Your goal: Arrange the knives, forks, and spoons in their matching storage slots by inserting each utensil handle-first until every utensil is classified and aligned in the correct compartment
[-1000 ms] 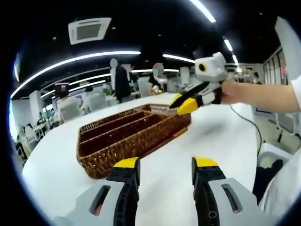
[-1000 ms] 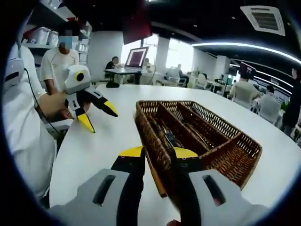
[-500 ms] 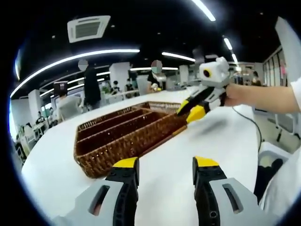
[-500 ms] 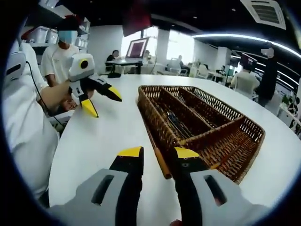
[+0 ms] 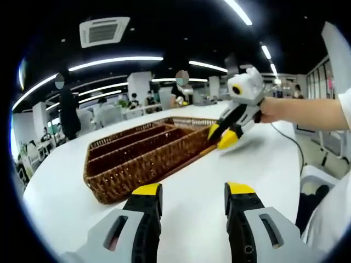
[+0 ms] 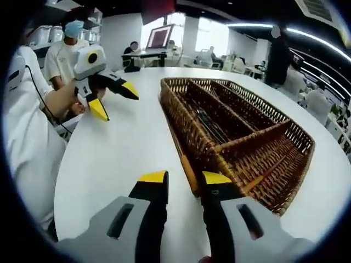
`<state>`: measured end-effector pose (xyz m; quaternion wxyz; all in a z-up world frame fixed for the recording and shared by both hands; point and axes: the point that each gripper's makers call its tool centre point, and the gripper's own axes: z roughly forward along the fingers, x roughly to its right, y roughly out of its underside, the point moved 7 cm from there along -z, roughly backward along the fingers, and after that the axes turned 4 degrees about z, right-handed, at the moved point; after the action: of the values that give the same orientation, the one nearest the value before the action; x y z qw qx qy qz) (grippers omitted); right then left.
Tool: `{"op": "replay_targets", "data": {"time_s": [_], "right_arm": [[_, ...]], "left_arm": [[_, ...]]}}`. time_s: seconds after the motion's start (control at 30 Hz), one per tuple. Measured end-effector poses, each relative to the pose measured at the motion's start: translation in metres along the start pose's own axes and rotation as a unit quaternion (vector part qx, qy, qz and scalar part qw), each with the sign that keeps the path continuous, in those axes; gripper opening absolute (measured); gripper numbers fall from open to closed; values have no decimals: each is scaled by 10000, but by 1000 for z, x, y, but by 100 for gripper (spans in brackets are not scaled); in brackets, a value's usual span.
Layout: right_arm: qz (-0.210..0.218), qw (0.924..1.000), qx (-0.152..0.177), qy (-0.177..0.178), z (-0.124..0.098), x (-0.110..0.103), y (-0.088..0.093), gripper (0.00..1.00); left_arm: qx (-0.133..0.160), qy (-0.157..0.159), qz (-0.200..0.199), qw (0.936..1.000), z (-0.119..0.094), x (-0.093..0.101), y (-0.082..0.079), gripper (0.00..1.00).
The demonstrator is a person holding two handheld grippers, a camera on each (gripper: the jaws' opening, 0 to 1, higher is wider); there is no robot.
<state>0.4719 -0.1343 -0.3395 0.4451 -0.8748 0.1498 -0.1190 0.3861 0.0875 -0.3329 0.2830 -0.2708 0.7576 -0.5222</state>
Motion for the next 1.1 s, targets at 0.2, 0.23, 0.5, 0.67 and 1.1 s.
{"op": "replay_targets", "data": {"time_s": [0.2, 0.23, 0.5, 0.67, 1.1], "right_arm": [[90, 9996, -210, 144, 2, -2, 2, 23], [99, 9996, -219, 151, 2, -2, 2, 23], [263, 9983, -465, 238, 4, -2, 3, 21], [309, 9974, -646, 66, 4, -7, 0, 16], [39, 9937, -1073, -333, 17, -15, -17, 16]], "left_arm": [[10, 27, -18, 10000, 0, 2, 2, 45], [9, 29, -18, 10000, 0, 2, 2, 45], [32, 33, -31, 10000, -1, 3, 2, 45], [52, 14, -36, 10000, -2, 3, 1, 45], [80, -13, -59, 9999, -5, 3, 1, 44]]}}
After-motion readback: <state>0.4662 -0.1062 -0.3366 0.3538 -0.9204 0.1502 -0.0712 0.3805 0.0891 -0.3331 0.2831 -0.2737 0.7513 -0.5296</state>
